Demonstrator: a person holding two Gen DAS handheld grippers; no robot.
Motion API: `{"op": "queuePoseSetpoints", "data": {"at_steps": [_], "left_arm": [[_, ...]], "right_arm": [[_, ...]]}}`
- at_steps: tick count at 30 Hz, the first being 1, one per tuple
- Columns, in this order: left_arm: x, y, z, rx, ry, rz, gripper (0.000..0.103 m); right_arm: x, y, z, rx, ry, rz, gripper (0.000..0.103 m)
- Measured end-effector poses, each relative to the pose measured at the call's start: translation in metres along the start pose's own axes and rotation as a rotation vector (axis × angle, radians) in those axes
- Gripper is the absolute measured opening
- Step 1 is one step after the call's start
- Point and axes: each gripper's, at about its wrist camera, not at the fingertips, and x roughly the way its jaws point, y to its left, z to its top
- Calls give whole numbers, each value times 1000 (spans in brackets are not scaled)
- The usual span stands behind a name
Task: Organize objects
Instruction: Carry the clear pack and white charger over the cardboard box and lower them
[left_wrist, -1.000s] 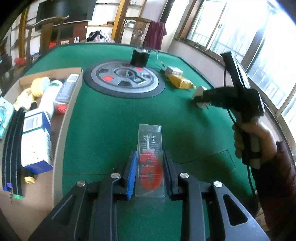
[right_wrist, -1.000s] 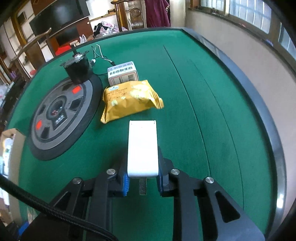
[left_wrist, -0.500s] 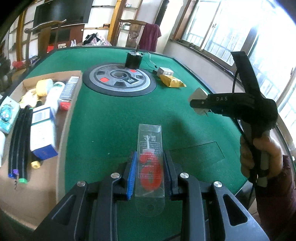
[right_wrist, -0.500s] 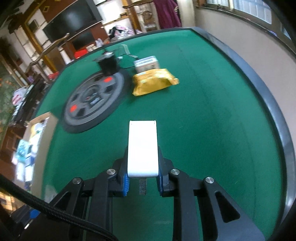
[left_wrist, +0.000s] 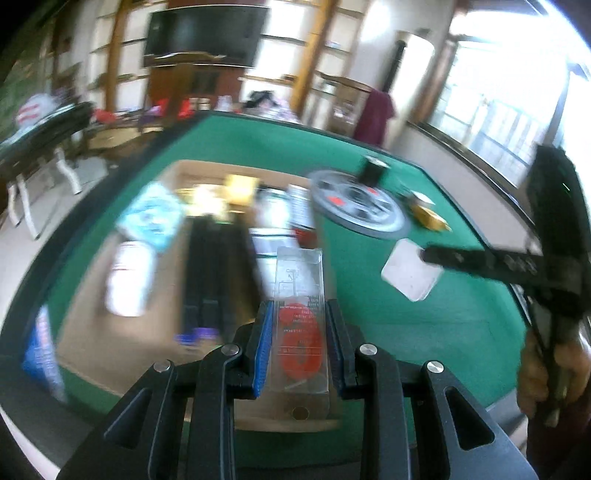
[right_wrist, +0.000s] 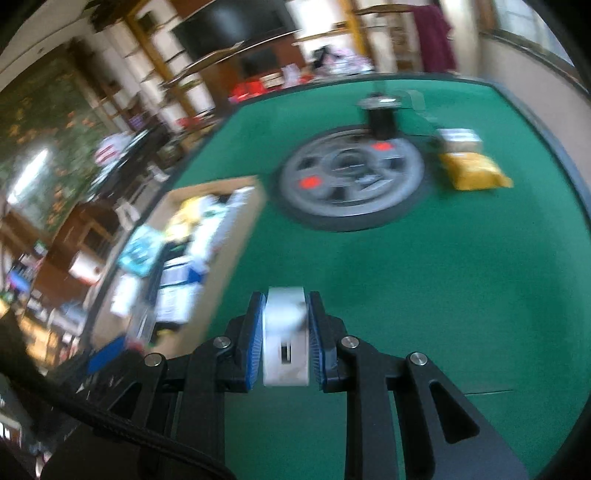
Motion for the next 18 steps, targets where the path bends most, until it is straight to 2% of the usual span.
{"op": "queuePoseSetpoints", "data": {"at_steps": [4, 8, 13, 18], "left_arm": [[1, 35, 0, -64, -8, 48, 23], [2, 50, -2, -86, -21, 64, 23], [3, 60, -2, -92, -33, 69, 23], [7, 70, -4, -105, -26, 80, 23]], "right_arm": [[20, 38, -5, -70, 27, 45, 20], [35, 53, -6, -103, 33, 24, 20], [24, 55, -3, -87, 18, 41, 20], [5, 74, -5, -118, -16, 79, 20]]}}
